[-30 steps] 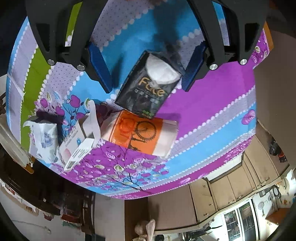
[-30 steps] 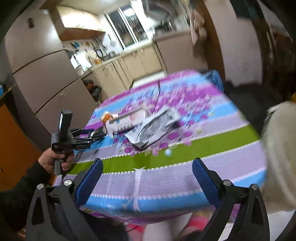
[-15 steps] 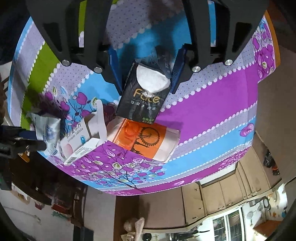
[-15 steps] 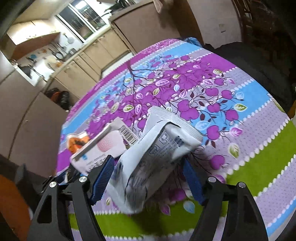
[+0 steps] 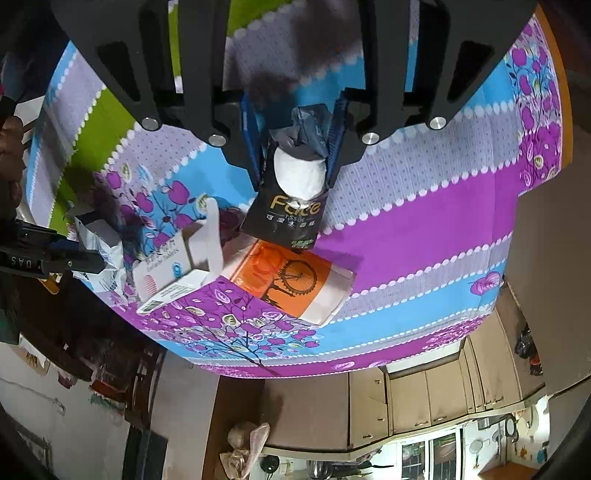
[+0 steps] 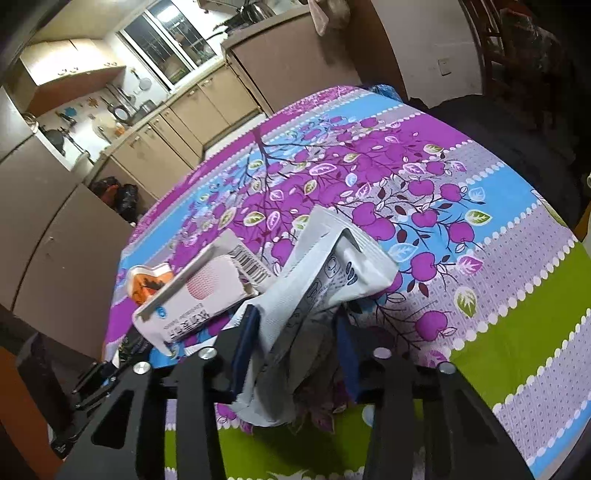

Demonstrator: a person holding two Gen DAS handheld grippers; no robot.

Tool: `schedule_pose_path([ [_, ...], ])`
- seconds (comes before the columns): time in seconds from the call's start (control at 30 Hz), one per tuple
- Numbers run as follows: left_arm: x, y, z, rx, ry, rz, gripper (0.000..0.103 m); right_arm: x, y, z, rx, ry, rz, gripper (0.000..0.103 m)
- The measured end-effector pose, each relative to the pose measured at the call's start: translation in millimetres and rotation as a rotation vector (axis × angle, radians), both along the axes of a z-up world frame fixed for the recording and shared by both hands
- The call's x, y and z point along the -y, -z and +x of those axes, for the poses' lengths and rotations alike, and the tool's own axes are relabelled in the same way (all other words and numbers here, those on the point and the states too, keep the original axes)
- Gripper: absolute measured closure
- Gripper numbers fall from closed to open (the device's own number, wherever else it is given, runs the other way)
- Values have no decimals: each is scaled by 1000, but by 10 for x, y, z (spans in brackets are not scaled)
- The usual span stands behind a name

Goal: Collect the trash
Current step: 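Grasp the black packet with the left tool while the right tool grasps the white wrapper, then carry the black packet and white wrapper with both tools over the white bucket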

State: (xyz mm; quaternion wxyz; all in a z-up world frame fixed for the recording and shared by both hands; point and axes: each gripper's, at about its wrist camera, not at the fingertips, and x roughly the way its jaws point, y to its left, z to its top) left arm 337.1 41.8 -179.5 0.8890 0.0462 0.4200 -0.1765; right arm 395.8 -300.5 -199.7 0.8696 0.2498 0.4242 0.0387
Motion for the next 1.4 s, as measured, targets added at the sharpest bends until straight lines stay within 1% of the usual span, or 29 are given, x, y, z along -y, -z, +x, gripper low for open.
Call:
schedule_pose_path([
  [0.1,-28,-70,-78,13,-11,-16,73,32,-86,-124,41,-11,3,66],
  [0.17,-56,-140,-136,28,-25,-29,73,37,-174,-227,72,-19,-22,66],
  [0.3,-74,-320,-231,58,-46,-74,73,-36,-466,-522,179,-36,-169,66],
  [0.43,46,-510,-329,94,-53,-104,73,-85,-759,-824,276,-47,-295,66],
  [0.6,362,-806,-522,165,-53,-123,73,-97,-1073,-1212,372,-40,-436,66],
  [0.8,910,-1153,-831,281,-3,-143,73,-46,-1372,-1643,452,-14,-567,65],
  [1.03,1477,-1435,-982,336,56,-198,73,258,-1684,-2045,502,54,-646,65],
  [1.23,2015,-1587,-1083,363,138,-224,73,757,-1816,-2336,482,133,-688,65],
  [1.4,2410,-1600,-1119,363,192,-243,72,1227,-1881,-2584,461,193,-707,65],
])
